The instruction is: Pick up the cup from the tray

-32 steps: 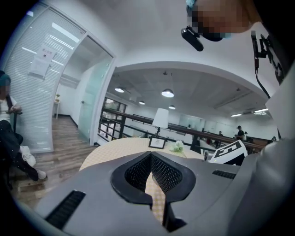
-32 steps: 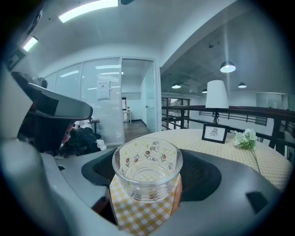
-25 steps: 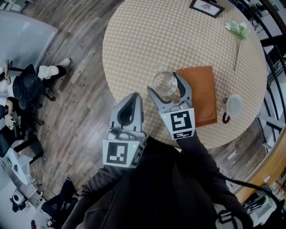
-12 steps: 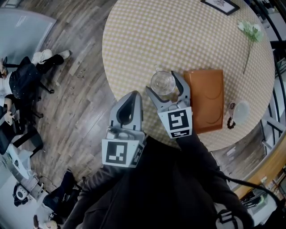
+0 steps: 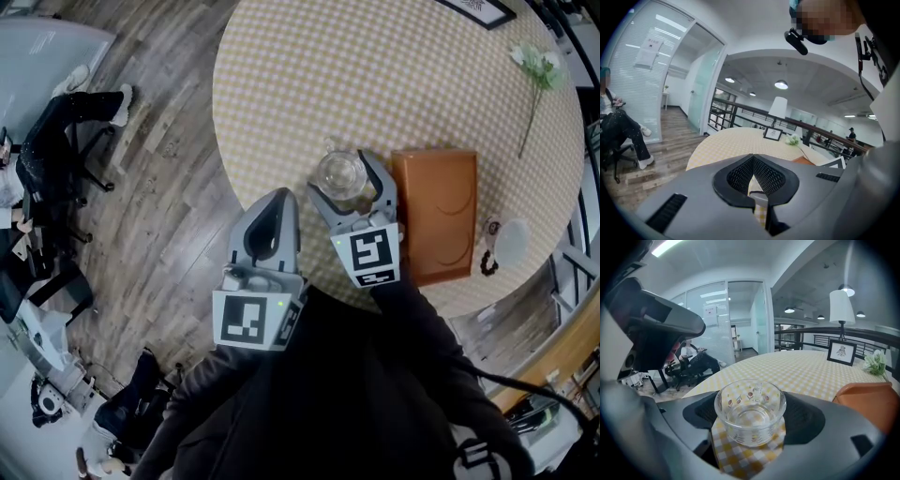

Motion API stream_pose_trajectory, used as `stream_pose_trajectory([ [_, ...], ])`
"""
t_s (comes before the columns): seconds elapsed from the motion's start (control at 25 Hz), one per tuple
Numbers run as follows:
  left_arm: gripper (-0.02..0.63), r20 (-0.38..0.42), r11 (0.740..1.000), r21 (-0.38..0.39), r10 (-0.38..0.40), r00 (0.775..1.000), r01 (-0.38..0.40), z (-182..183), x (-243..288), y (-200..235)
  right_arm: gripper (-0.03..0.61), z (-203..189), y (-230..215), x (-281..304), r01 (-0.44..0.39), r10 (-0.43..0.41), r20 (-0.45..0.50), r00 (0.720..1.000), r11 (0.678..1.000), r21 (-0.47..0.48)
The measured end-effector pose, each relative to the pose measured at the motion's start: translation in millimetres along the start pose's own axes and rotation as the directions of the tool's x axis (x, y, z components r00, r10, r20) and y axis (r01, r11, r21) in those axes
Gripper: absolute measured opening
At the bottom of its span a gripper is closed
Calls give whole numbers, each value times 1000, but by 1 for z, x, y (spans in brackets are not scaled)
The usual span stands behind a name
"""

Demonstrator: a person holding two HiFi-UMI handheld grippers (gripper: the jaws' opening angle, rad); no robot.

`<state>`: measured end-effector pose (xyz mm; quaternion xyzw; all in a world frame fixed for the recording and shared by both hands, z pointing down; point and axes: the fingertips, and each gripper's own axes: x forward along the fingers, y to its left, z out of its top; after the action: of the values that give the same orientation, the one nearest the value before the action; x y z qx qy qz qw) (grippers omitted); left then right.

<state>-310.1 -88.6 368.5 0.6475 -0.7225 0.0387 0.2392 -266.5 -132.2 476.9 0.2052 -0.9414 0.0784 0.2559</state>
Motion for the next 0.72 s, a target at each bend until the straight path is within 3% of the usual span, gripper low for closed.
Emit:
stream_pose_trajectory([
  [0.72, 6, 12, 1000, 22, -7, 1000, 7, -7, -8, -7, 359, -5, 6, -4, 5, -2, 45, 999, 997, -78],
])
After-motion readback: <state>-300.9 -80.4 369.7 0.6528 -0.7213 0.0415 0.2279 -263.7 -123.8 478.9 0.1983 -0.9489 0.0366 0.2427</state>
